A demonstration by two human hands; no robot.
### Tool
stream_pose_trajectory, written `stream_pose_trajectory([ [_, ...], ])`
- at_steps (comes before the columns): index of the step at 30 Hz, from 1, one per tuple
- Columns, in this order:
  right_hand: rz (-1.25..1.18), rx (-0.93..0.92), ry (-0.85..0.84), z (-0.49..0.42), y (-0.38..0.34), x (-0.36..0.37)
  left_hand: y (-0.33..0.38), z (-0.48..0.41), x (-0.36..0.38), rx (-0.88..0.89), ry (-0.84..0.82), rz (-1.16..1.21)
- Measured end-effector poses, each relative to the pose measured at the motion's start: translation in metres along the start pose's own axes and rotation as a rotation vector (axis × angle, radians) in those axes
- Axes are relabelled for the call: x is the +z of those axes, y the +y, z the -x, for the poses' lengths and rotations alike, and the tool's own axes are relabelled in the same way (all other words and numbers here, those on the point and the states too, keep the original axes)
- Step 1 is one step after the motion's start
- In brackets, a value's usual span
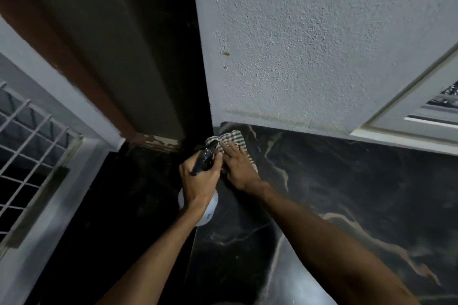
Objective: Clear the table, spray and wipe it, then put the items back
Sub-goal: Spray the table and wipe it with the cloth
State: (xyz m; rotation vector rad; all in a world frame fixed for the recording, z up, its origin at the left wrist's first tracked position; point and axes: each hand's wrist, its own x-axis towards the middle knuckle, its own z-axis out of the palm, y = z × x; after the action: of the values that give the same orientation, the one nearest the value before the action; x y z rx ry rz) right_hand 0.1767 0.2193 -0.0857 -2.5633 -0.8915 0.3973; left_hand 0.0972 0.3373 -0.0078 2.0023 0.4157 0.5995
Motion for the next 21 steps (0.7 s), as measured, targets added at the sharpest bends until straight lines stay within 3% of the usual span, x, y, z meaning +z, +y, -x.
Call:
stream_pose_trajectory([
  [4, 0.057, -0.027, 0.038, 0.051, 0.027, -0.007, 0.011, 0.017, -0.001, -0.001, 0.007, -0.01],
  [7, 0.005, 0.349, 0.193, 0.09, 0.063, -0.022, 0.019, 0.036, 0.003, 0.012, 0.009, -0.002],
  [8, -0.005, 0.375, 0.204, 0.101, 0.062, -0.02, 0.024, 0.042, 0.005, 0.015, 0.012, 0.006],
  [11, 0.004, 0.064, 0.059, 0.143, 0.051, 0.003, 0.039, 0.069, 0.014, 0.029, -0.009, 0.001],
  [13, 0.003, 0.017, 0.074, 0.175, 0.073, -0.005, 0.05, 0.091, 0.023, 0.043, -0.029, 0.0],
  [17, -0.07, 0.467, 0.276, 0.228, 0.12, -0.026, 0.068, 0.134, 0.033, 0.083, -0.002, -0.028],
  [18, -0.068, 0.443, 0.271, 0.239, 0.115, -0.021, 0.071, 0.146, 0.035, 0.098, 0.005, -0.054],
  [21, -0.056, 0.066, 0.11, 0.269, 0.095, 0.0, 0.075, 0.182, 0.036, 0.077, 0.025, -0.117],
])
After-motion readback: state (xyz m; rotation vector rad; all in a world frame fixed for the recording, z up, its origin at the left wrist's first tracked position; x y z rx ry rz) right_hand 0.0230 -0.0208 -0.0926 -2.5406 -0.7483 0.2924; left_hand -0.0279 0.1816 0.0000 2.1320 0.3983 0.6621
